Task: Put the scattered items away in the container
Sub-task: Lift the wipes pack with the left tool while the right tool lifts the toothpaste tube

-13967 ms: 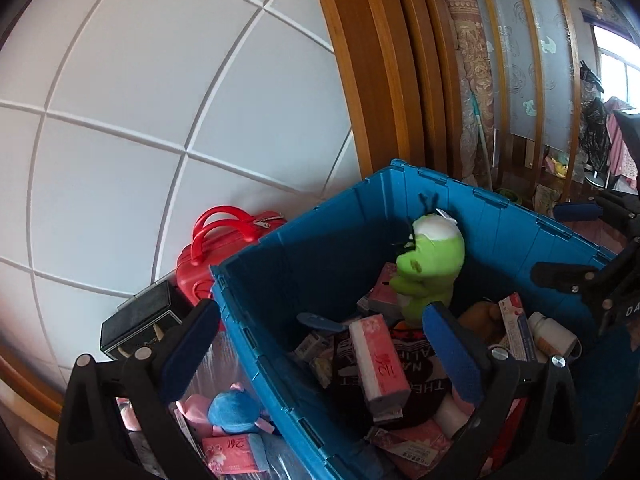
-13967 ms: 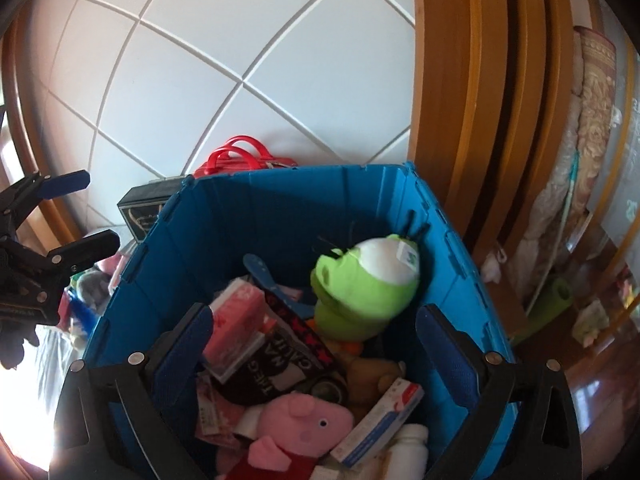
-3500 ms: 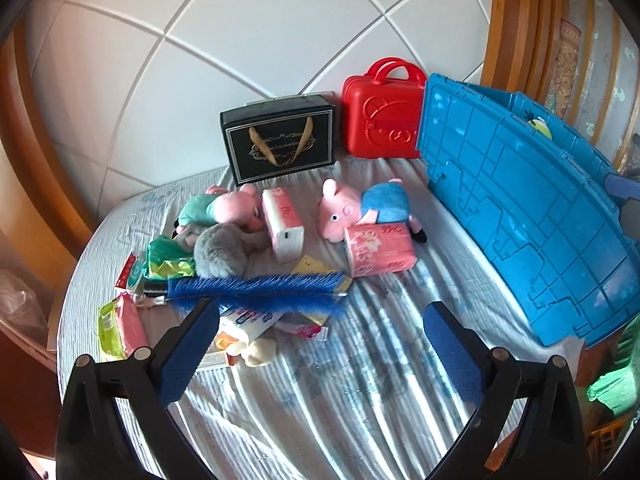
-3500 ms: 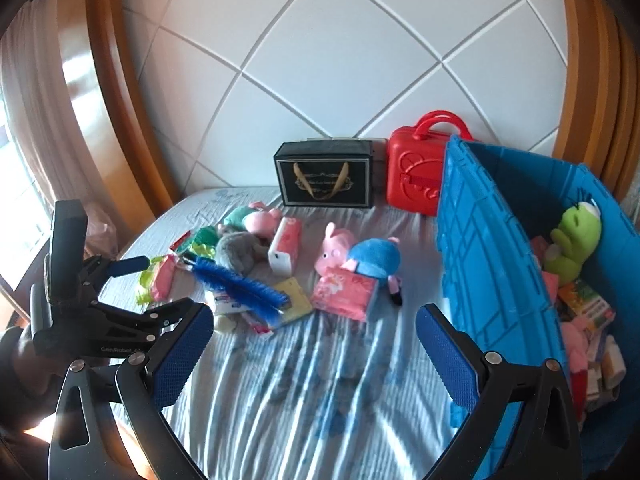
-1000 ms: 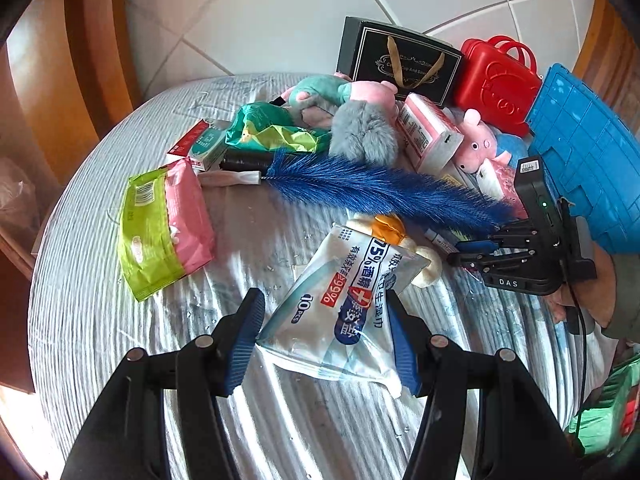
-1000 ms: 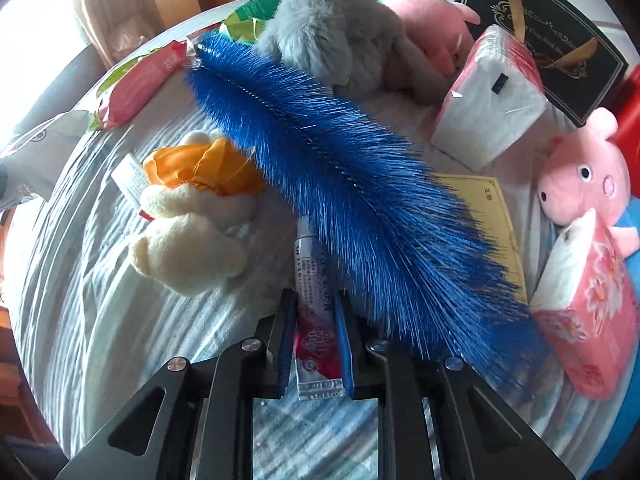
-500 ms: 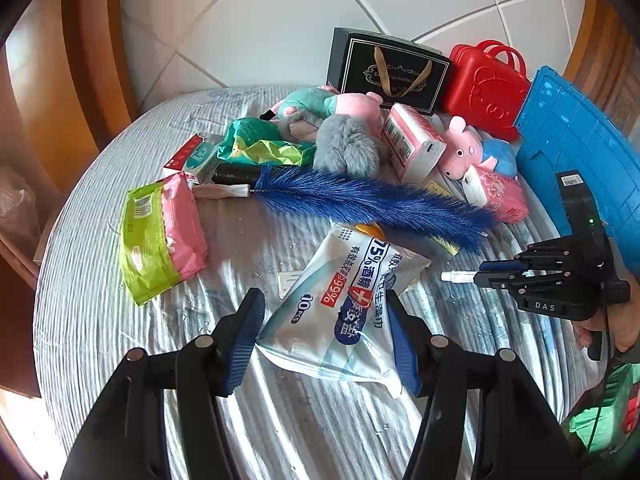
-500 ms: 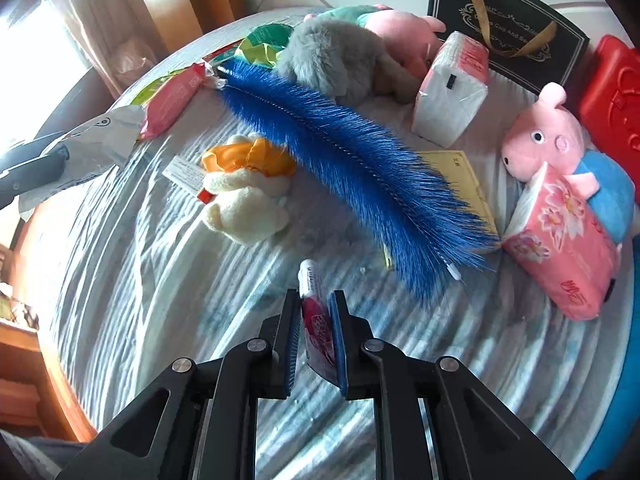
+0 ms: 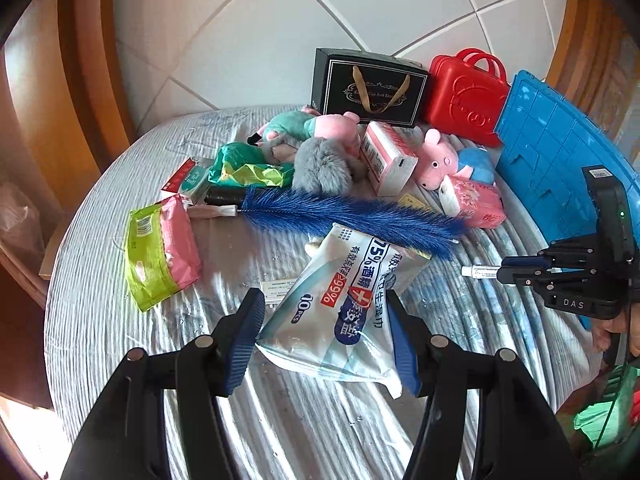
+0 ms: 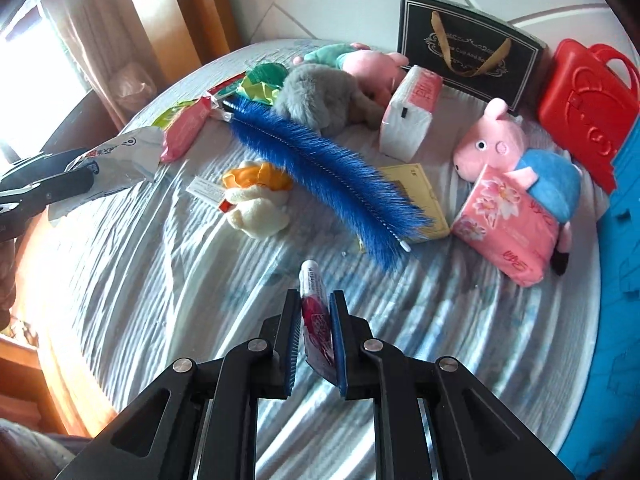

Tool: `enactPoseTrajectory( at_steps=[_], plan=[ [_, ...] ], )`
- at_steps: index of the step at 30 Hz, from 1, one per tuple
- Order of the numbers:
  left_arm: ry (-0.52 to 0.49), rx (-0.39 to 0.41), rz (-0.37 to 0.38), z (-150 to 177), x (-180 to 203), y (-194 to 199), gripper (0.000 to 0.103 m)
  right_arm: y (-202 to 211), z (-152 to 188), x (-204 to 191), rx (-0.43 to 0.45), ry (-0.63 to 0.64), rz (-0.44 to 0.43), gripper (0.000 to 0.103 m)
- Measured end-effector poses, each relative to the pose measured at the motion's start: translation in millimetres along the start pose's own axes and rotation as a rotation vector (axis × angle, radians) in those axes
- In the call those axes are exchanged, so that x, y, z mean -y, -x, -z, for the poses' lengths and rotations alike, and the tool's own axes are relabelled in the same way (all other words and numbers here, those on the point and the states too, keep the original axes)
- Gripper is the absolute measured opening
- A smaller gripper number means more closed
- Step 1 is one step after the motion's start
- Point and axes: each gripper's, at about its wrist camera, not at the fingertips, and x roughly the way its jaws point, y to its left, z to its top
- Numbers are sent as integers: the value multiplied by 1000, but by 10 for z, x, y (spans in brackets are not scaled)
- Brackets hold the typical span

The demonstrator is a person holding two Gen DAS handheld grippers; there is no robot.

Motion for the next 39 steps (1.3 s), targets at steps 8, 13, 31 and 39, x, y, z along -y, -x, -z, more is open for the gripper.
enactPoseTrajectory(
  at_steps=[8, 13, 31, 39],
  plan=[
    [-40, 35, 18, -95, 253, 230, 58, 585, 67, 45, 71, -33, 40, 14],
    [-53, 65, 20, -171, 414, 369, 58, 977, 111, 83, 125, -46, 58, 14],
    [-132, 119, 34, -445, 1322, 773, 58, 2032, 509, 385, 267, -91, 79, 14],
    [-153, 153, 28, -645, 1675, 919, 58, 2458, 584, 549, 321, -103, 73, 14]
  ],
)
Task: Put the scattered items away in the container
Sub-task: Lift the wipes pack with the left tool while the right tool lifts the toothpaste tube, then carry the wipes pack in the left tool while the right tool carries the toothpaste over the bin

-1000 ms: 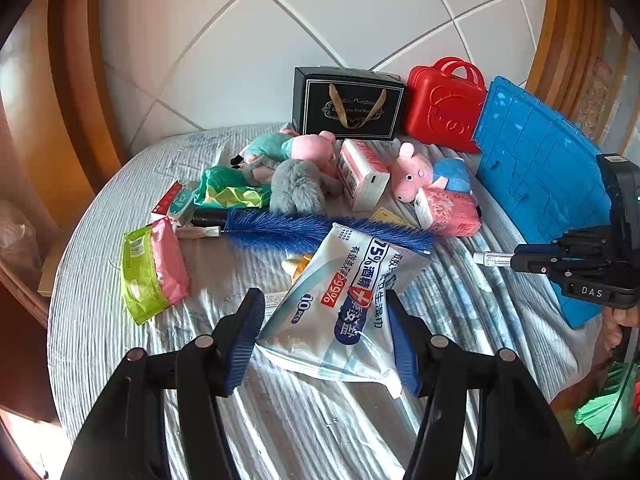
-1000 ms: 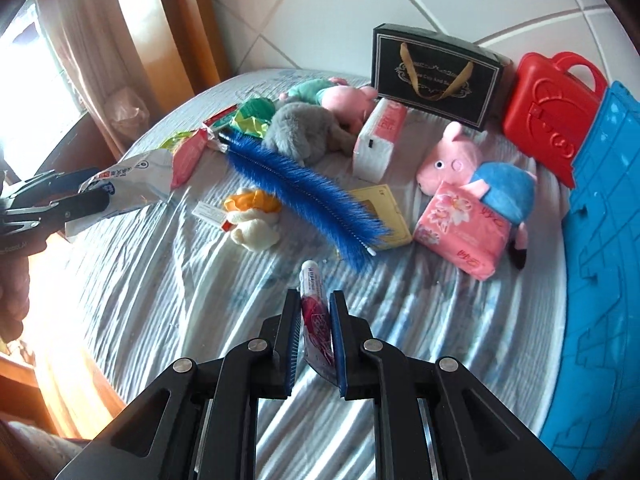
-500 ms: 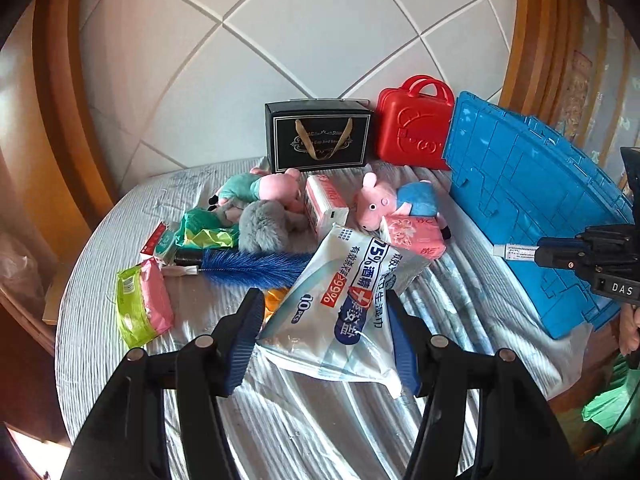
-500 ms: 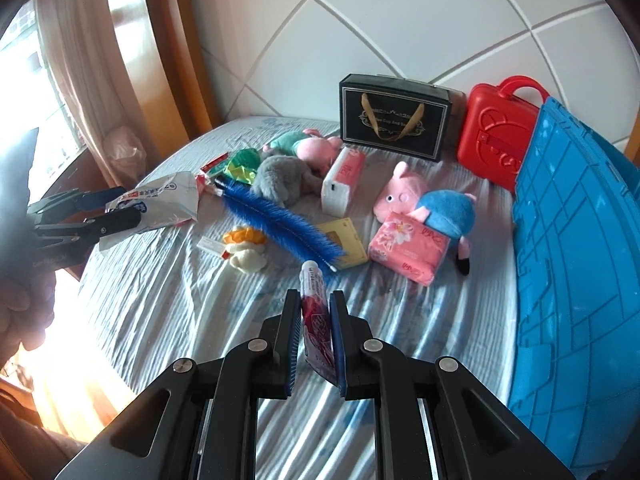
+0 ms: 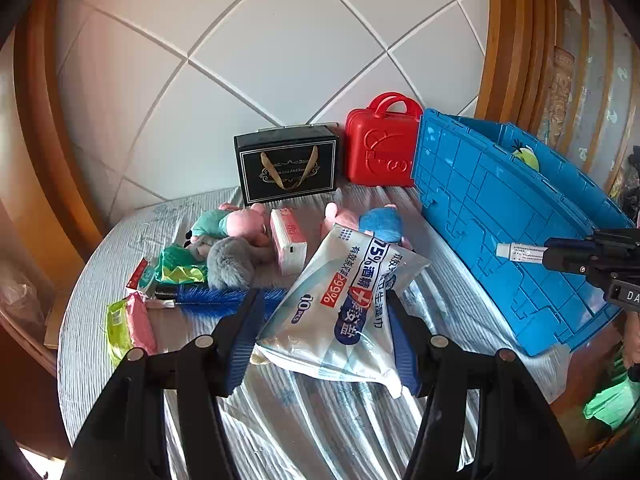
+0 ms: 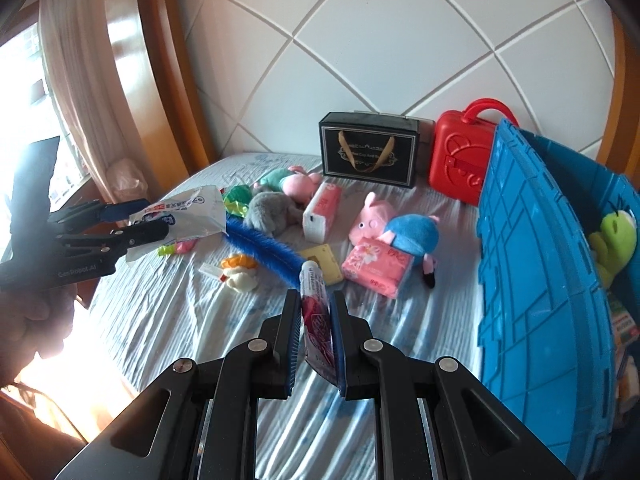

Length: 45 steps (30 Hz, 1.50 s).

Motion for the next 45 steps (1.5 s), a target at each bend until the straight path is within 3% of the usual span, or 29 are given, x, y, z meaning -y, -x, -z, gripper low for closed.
enactPoseTrajectory(
  at_steps=[10, 28, 36, 45],
  plan=[
    [-20, 35, -29, -420, 433, 19, 58, 490, -208, 322, 102, 10, -12, 14],
    [-46, 118, -52, -1071, 1498, 127, 58, 1113, -327, 1155, 210, 38, -92, 14],
    [-77, 124, -24, -1229, 2018, 119, 58, 1462, -278, 1556, 256, -5, -116, 14],
    [-155, 136, 59, -1463, 2614, 18, 58, 1933, -52, 2159, 299, -130, -38, 14]
  ],
)
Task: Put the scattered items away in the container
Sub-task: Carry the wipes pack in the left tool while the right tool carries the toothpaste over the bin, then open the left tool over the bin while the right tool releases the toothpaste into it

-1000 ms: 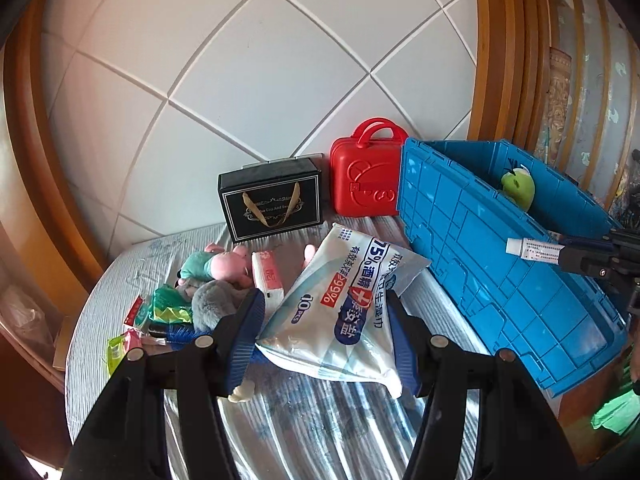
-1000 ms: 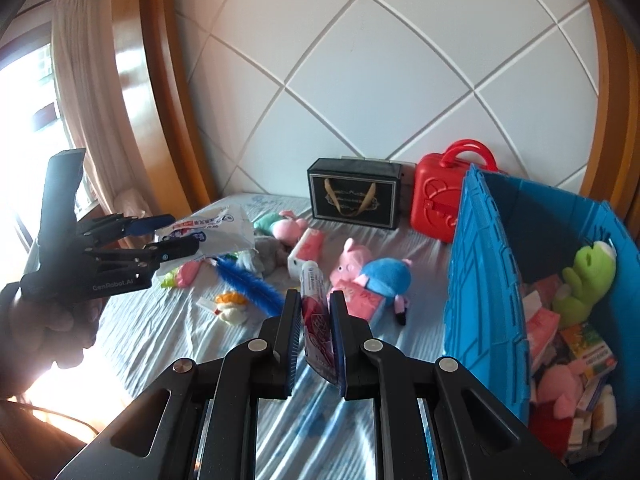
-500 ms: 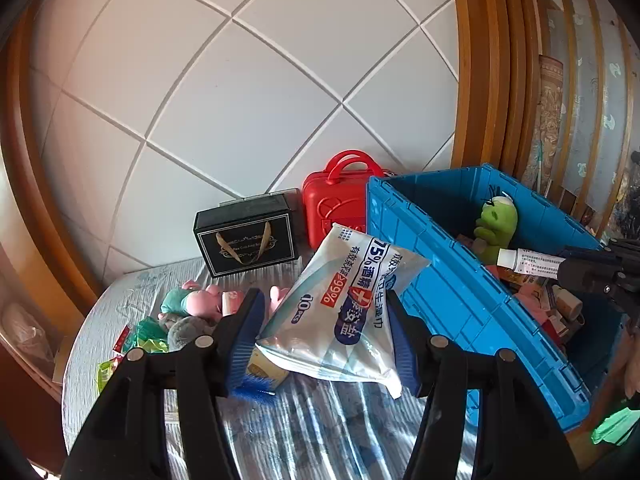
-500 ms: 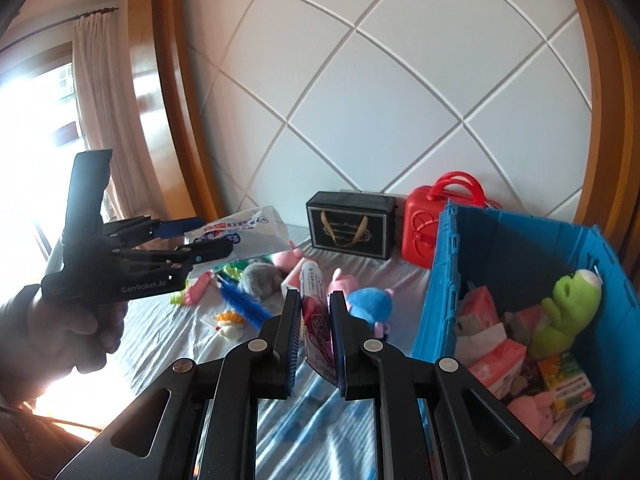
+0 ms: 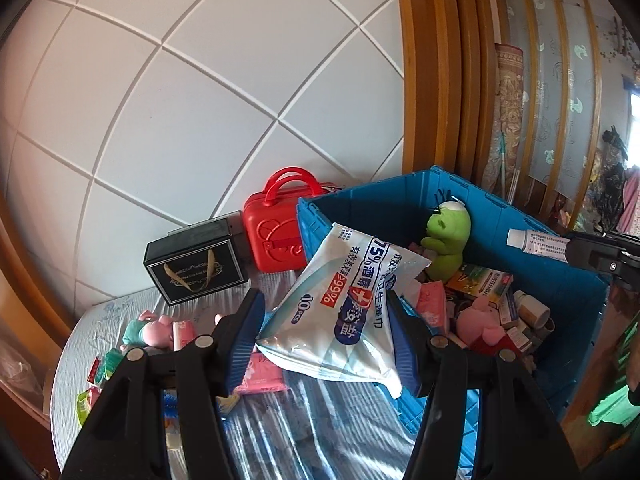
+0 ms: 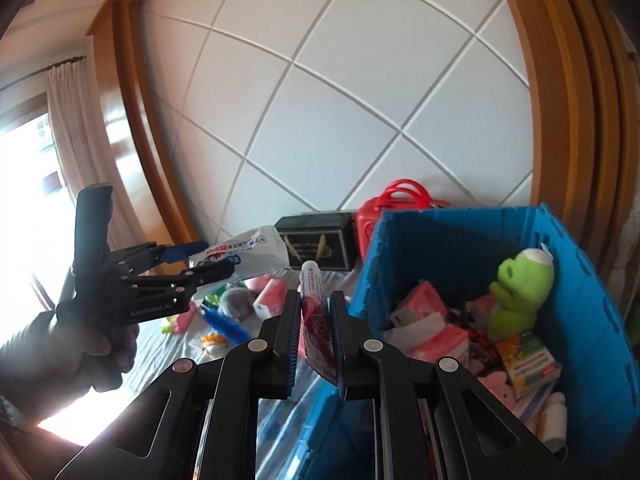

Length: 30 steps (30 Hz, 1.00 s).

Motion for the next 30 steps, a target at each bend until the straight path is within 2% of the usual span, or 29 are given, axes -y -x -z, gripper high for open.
enactPoseTrajectory(
  at_steps=[16, 23, 30],
  plan=[
    [-137, 19, 227, -338, 1111, -269, 58, 687, 150, 850, 26, -116, 245, 14],
    [-167, 20, 275, -420, 1360, -321, 58, 851, 167, 975, 29, -132, 290, 14],
    [-188, 10, 299, -456, 1531, -384, 59, 843, 181, 1052, 22, -135, 301, 14]
  ],
)
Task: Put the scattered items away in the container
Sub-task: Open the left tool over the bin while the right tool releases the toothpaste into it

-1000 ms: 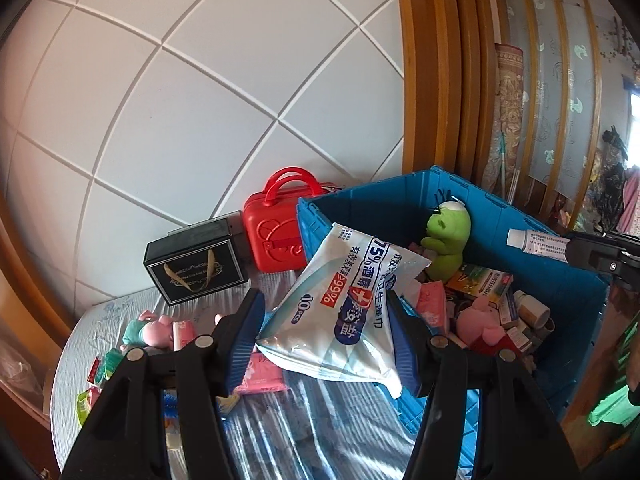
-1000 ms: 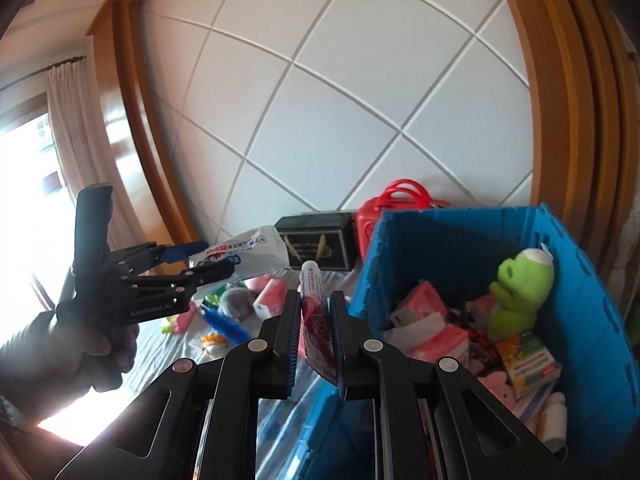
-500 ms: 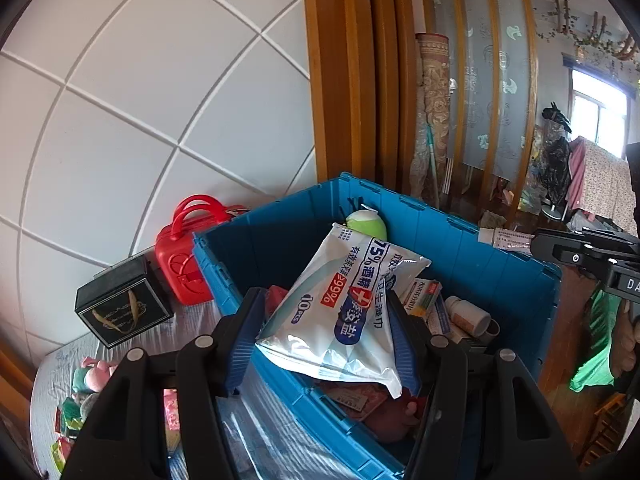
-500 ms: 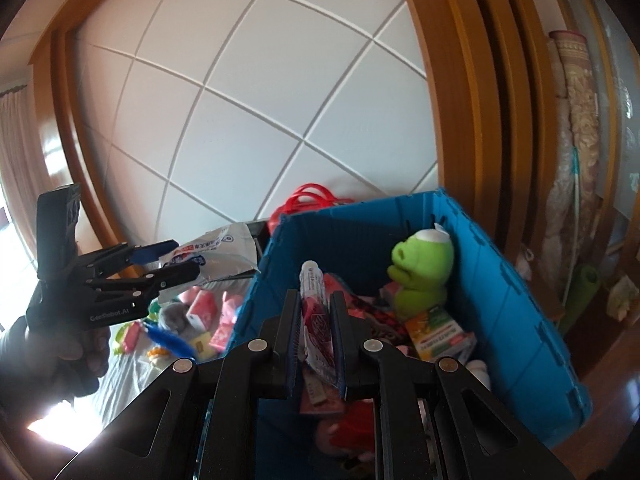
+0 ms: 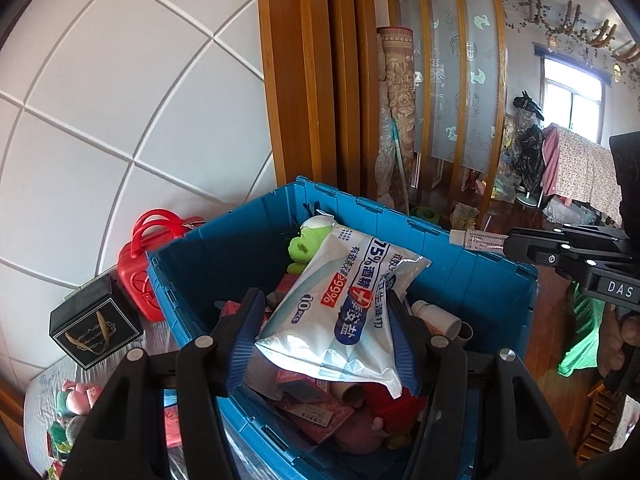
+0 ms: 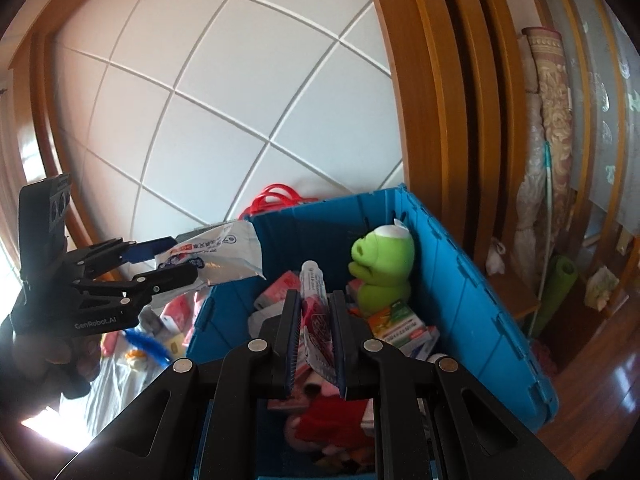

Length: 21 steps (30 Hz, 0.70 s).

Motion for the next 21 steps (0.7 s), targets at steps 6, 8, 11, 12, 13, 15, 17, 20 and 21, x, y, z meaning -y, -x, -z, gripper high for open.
enactPoseTrajectory(
  at_steps=[6, 8, 11, 12, 13, 15, 17, 20, 21],
  plan=[
    [26, 12, -18, -14, -19, -45, 103, -66, 13, 73, 3, 3, 38, 98],
    [42, 0, -30, 18, -84, -63, 103, -64, 37, 122, 8, -15, 40, 103],
    [60, -19, -59, 99, -198, -79, 103, -127, 73, 155, -7, -26, 36, 103],
    [69, -26, -68, 132, -244, -77, 103, -145, 80, 155, -11, -28, 32, 103],
    [80, -31, -74, 170, -288, -66, 103, -169, 88, 153, -16, -30, 27, 103],
    [102, -41, -85, 249, -363, -31, 103, -219, 92, 137, -22, -32, 16, 103],
    [118, -49, -100, 333, -431, 21, 103, -272, 82, 84, -28, -29, -1, 103],
    [131, -65, -128, 460, -536, 113, 103, -349, 68, -62, -31, -11, -37, 103],
    [136, -70, -138, 505, -577, 147, 103, -388, 62, -110, -34, -6, -51, 103]
  ],
)
